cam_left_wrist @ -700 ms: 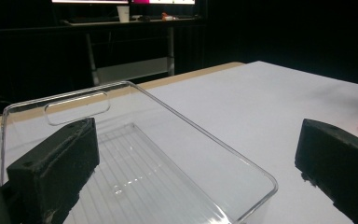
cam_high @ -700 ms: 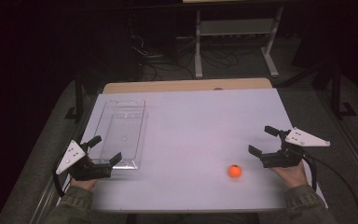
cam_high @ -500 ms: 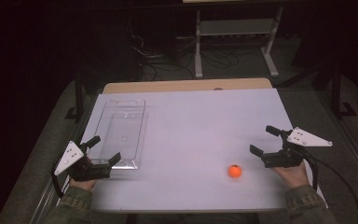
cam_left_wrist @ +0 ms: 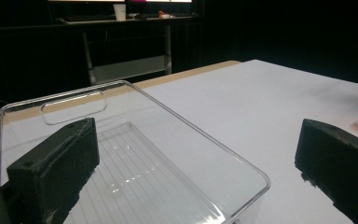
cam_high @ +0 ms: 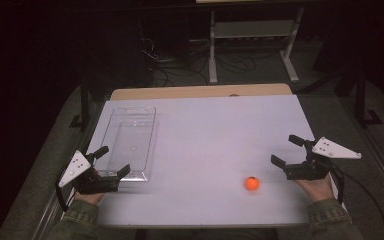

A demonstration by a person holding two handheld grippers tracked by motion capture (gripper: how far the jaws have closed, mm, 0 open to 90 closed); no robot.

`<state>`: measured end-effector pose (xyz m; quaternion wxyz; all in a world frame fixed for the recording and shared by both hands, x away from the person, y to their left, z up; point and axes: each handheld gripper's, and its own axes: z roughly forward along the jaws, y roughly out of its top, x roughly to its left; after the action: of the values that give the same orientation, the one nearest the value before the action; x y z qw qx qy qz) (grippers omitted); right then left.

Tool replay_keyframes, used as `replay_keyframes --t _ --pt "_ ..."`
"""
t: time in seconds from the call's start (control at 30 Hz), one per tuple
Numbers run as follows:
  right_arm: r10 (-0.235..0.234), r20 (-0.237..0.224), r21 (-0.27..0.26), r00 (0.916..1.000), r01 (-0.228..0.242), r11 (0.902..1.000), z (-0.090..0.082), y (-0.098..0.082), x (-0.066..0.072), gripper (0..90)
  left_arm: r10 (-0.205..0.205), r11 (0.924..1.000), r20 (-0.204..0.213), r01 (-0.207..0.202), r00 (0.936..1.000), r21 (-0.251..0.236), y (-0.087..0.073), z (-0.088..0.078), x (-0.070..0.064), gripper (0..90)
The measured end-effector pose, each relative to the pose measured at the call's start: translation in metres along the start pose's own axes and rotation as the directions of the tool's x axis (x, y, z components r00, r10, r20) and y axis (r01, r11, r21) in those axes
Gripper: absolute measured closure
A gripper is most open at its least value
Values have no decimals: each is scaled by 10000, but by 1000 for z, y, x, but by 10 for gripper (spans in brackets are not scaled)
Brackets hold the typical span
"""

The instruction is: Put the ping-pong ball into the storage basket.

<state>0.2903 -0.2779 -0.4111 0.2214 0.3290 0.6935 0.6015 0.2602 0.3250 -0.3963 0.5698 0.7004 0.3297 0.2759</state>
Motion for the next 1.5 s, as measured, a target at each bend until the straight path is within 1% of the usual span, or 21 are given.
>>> replay_keyframes --t 0.1,0.17,0.3,0.47,0.63,0.83,0.97,1.27,1.47,1.5 --pt "14 50 -117 10000 -13 9999 -1 0 -1 0 110 9999 82 -111 9999 91 2 0 -2 0" --pt "55 71 -145 10000 -54 9999 -2 0 -1 0 251 9995 135 -254 9996 196 3 1 -3 0" --pt "74 69 -165 9999 -72 9998 -2 0 -1 0 385 9987 328 -396 9987 328 7 4 -5 0" --pt "72 56 -220 10000 -71 9997 -2 0 -1 0 460 9981 465 -478 9979 385 11 7 -7 0" --pt "122 15 -269 9999 -122 9996 -3 0 -1 0 652 9962 611 -685 9960 530 14 9 -10 0" --pt "53 26 -274 10000 -52 9996 -2 0 -1 0 699 9952 699 -744 9951 639 16 12 -11 0" --pt "58 15 -288 10000 -58 9996 -2 0 -1 0 780 9938 821 -840 9936 727 20 15 -13 0" --pt "39 26 -331 10000 -38 9994 -2 0 -1 0 1047 9882 1158 -1165 9877 998 29 22 -17 0" --pt "36 45 -348 10000 -34 9994 -3 0 -1 0 1178 9843 1353 -1337 9838 1148 34 27 -20 0" --pt "26 54 -331 10000 -24 9994 -2 0 -1 0 1146 9848 1396 -1309 9836 1137 35 27 -20 0"
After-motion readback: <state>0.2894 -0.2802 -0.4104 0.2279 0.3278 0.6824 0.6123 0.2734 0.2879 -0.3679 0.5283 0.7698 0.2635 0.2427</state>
